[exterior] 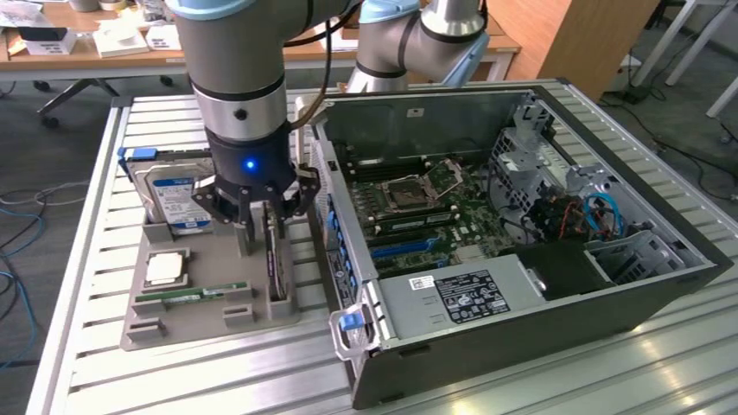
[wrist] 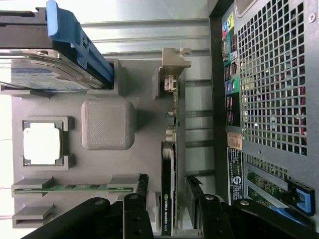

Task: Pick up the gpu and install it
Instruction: 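Pick up the gpu and move the gpu toward the slot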

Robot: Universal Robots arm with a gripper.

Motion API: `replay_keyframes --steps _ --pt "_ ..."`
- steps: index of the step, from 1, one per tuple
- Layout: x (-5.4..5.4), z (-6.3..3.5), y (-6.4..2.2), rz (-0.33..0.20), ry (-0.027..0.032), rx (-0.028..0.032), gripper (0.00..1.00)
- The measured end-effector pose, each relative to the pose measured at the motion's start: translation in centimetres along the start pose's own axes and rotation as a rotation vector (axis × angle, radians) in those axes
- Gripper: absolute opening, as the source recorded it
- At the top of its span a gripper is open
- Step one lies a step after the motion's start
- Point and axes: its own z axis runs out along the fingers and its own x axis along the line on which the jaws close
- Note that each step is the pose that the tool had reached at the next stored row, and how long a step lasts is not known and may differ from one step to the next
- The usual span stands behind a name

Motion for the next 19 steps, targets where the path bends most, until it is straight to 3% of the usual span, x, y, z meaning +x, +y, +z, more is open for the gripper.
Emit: replay_keyframes --steps 8,19 --pt "-0.1 0.13 0.00 0.000 0.0000 0.0001 0.43" --pt "-0.1 2.00 -0.09 0.000 0.0000 0.0000 0.43"
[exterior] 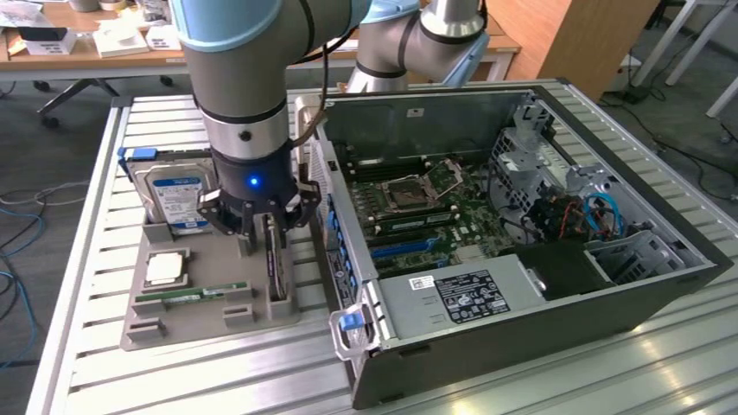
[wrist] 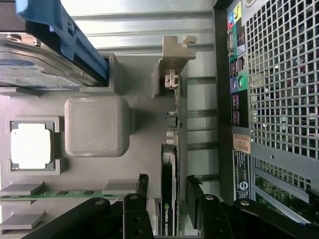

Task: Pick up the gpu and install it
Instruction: 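Pick up the gpu and move the gpu toward the slot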

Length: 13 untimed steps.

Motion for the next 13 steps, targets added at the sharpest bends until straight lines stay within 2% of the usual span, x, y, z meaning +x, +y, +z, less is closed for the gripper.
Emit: replay_keyframes --steps 7,13 --pt "-0.12 0.57 -0.01 0.000 0.0001 0.0001 0.43" --pt "-0.19 0.63 -0.01 0.000 0.0000 0.0000 0.43"
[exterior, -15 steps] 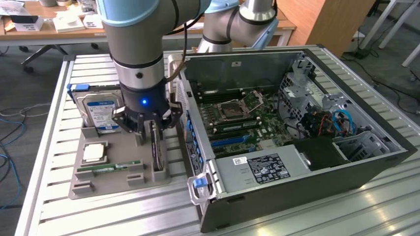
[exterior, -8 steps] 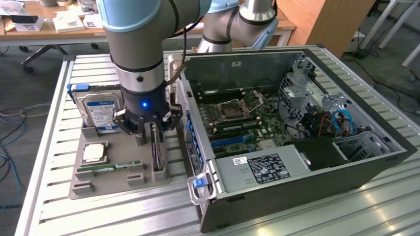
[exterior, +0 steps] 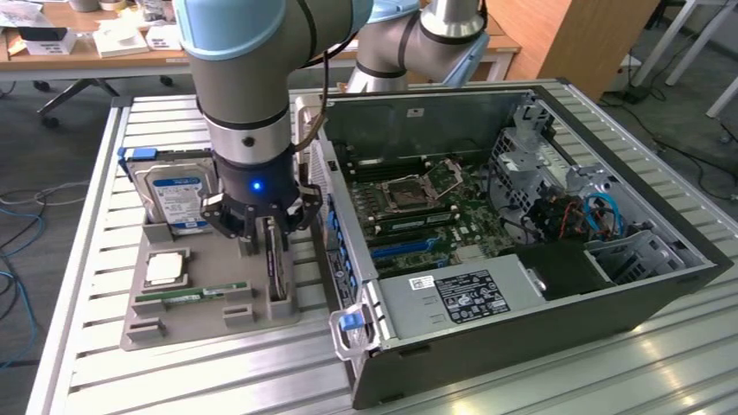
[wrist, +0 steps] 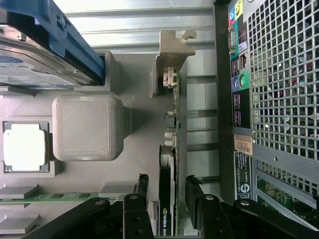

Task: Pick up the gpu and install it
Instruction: 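Pick up the gpu and move the gpu toward the slot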

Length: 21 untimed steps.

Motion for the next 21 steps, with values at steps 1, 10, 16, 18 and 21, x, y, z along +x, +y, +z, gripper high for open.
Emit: replay_keyframes --steps 1,10,16,18,21 --pt "0.00 0.10 0.00 0.000 -0.0002 -0.0002 0.43" --pt "0.02 0.69 0.03 0.000 -0.0001 -0.0001 0.43" --pt "0.03 0.83 0.09 0.000 0.0001 0.0001 0.43" --pt "0.02 0.93 0.09 0.000 -0.0002 -0.0002 0.43" --pt "0.03 1.01 0.09 0.000 0.0002 0.0002 0.43"
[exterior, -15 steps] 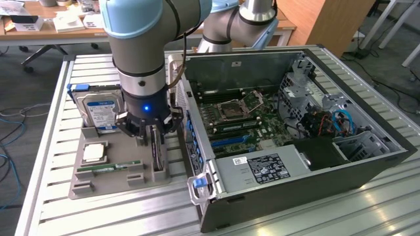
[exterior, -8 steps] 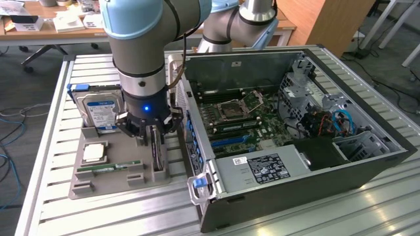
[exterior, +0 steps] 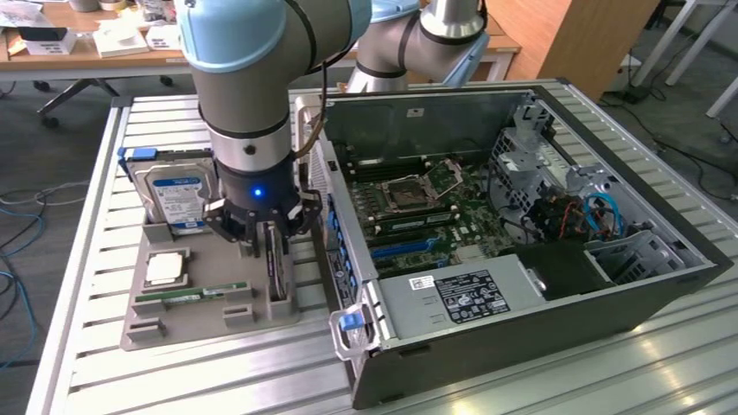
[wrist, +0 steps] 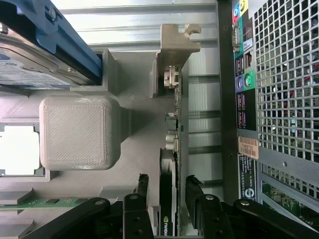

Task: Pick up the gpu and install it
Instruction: 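Pick up the gpu and move the gpu toward the slot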

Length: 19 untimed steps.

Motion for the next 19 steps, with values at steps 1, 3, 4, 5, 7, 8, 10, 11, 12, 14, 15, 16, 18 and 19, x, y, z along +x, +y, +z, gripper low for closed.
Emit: replay_keyframes --steps 1,3,4,5,7,8,10,11,12,14,15,16,18,19 --pt "0.00 0.01 0.00 0.000 0.0000 0.0000 0.43" --pt "0.00 0.03 0.00 0.000 -0.0002 -0.0002 0.43" --pt "0.00 0.03 0.00 0.000 -0.0002 -0.0002 0.43" --pt "-0.01 0.03 0.01 0.000 -0.0003 -0.0003 0.43" --pt "-0.03 0.04 0.00 0.000 -0.0003 -0.0003 0.43" --pt "-0.08 0.03 -0.01 0.000 -0.0003 -0.0002 0.43" --pt "-0.08 0.03 -0.02 0.000 -0.0002 -0.0002 0.43" --pt "-0.08 0.03 -0.02 0.000 -0.0002 -0.0002 0.43" --pt "-0.08 0.03 -0.02 0.000 -0.0002 -0.0002 0.43" --pt "-0.08 0.03 -0.02 0.000 -0.0002 -0.0001 0.43" --pt "-0.08 0.03 -0.02 0.000 -0.0002 -0.0002 0.43" --pt "-0.08 0.03 -0.02 0.000 -0.0002 -0.0003 0.43" --pt "-0.08 0.03 -0.02 0.000 -0.0002 -0.0002 0.43" --pt "-0.08 0.03 -0.02 0.000 -0.0003 -0.0002 0.42"
